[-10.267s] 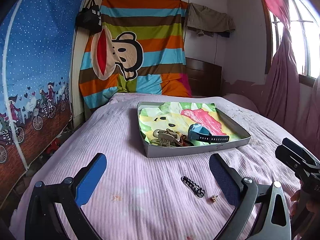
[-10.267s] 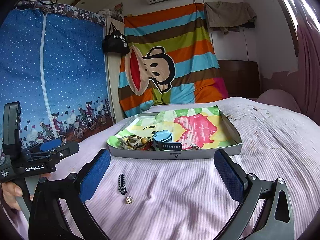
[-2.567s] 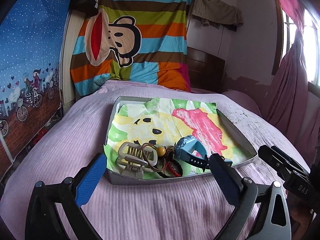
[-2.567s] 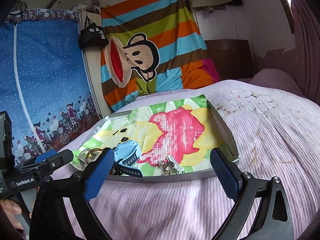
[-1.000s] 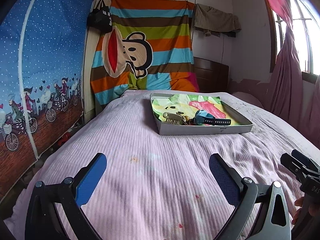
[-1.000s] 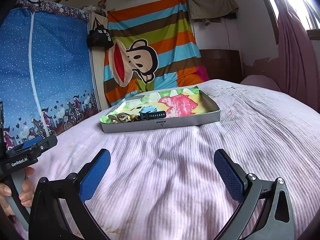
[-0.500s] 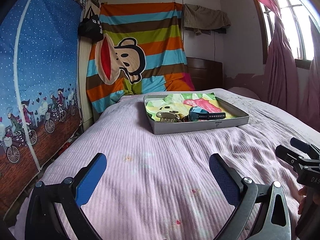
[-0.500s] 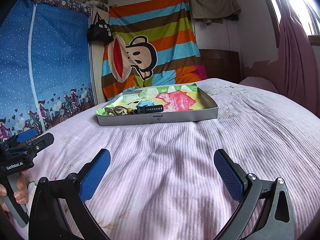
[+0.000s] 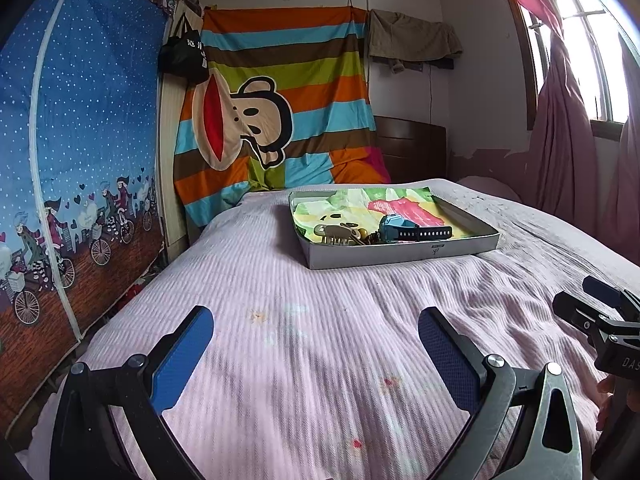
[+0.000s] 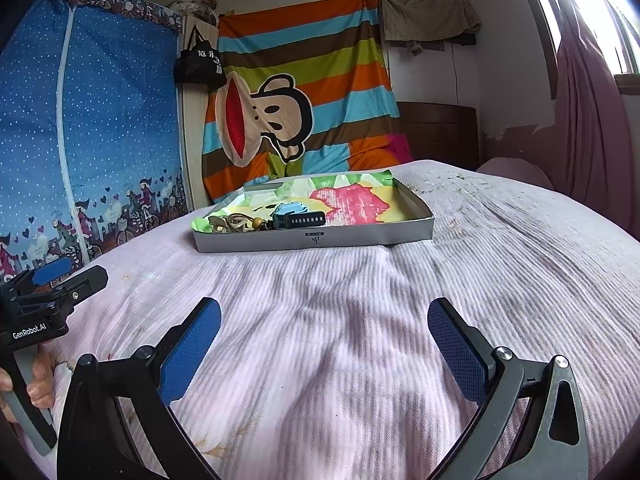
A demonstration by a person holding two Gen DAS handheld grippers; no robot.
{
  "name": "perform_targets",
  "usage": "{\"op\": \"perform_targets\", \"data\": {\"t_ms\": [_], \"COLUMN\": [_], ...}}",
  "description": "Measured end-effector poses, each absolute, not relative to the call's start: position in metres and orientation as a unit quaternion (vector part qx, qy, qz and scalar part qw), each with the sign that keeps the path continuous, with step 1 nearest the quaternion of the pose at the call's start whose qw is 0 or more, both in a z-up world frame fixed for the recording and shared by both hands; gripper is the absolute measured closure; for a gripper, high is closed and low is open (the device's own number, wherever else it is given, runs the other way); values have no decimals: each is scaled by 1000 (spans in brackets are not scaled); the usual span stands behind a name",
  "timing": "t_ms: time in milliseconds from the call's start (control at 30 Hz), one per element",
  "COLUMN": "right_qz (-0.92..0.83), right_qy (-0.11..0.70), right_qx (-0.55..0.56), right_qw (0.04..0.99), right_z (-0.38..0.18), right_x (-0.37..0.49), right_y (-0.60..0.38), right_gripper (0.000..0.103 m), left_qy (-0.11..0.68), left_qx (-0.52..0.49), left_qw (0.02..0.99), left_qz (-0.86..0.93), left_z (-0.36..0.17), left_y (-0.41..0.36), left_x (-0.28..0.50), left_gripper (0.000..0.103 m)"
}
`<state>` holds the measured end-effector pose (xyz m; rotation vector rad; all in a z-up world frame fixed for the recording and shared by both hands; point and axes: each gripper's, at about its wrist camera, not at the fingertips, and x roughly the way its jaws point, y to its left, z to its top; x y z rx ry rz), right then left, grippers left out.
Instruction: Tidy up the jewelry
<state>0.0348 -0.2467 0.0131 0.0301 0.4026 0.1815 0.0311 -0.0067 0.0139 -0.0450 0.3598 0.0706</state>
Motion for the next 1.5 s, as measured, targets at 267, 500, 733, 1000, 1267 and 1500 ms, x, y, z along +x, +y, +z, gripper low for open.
{"op": "perform_targets", "data": {"t_ms": [267, 500, 733, 1000, 1267, 1500], "right_qz": [91, 91, 91, 91, 91, 91], "right_qy": [197, 197, 197, 196, 196, 196], "right_qx": [9, 9, 9, 9, 9, 8], "right_qw": [976, 976, 976, 976, 976, 976], "right_z": [14, 14, 15, 15, 15, 14], "right_x": [33, 34, 33, 34, 33, 33], "right_y": [-245, -245, -245, -245, -245, -245], "right_gripper": [1, 1, 1, 1, 1, 1], "left_qy": [178, 178, 177, 176, 176, 175], "left_qx": [-24, -23, -23, -23, -22, -23], "left_qw": [983, 983, 983, 983, 984, 984], "left_qz": [36, 36, 36, 37, 36, 37], "left_z": [15, 14, 15, 15, 14, 13], "left_y": [-6, -5, -5, -5, -5, -6], "left_x": [31, 31, 30, 30, 29, 29], "left_gripper": [0, 0, 0, 0, 0, 0]}}
